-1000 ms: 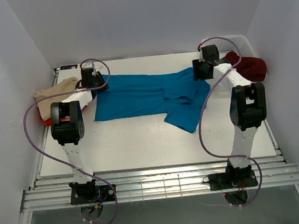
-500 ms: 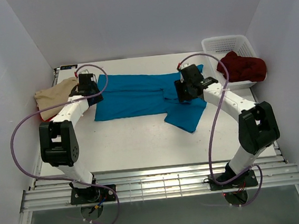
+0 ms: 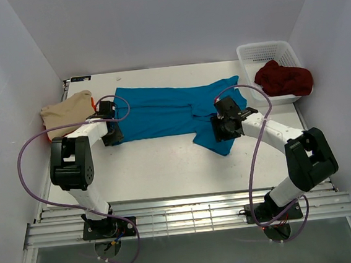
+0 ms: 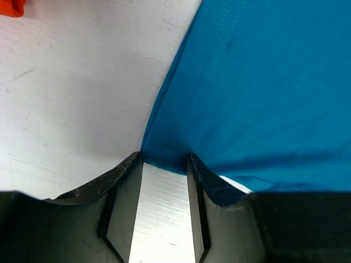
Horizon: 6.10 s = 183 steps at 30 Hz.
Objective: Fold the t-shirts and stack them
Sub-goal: Grap the side of the flattened tshirt closest away from the robot with both arms, then fold the other side of the tshirt into a rectangle, then rotate the tshirt 85 degrees
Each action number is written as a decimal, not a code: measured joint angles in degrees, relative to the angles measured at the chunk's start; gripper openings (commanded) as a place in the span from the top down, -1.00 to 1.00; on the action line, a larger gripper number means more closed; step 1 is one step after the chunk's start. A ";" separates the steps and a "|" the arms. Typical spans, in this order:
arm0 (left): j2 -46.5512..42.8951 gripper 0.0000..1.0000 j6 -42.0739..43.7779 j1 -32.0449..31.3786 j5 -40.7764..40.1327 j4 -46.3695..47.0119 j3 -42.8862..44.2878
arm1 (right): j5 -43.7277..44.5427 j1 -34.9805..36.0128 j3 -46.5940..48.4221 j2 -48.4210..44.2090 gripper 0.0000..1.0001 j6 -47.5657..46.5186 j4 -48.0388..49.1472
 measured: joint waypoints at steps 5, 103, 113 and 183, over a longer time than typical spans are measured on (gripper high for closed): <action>0.11 0.03 0.00 0.00 -0.02 -0.04 0.09 | 0.00 0.42 -2.40 -1.62 -0.16 1.20 -0.13; 21.33 0.81 1.73 5.05 12.11 -8.13 40.33 | 4.52 -13.88 50.95 32.37 0.85 -9.68 -7.61; 23.67 0.80 2.19 5.27 13.25 -9.44 40.50 | 3.34 -15.80 55.23 36.81 0.85 -9.75 -8.11; 23.96 1.00 -0.98 -4.11 7.67 10.25 29.70 | -3.82 -15.82 36.41 34.80 0.85 -5.14 -4.85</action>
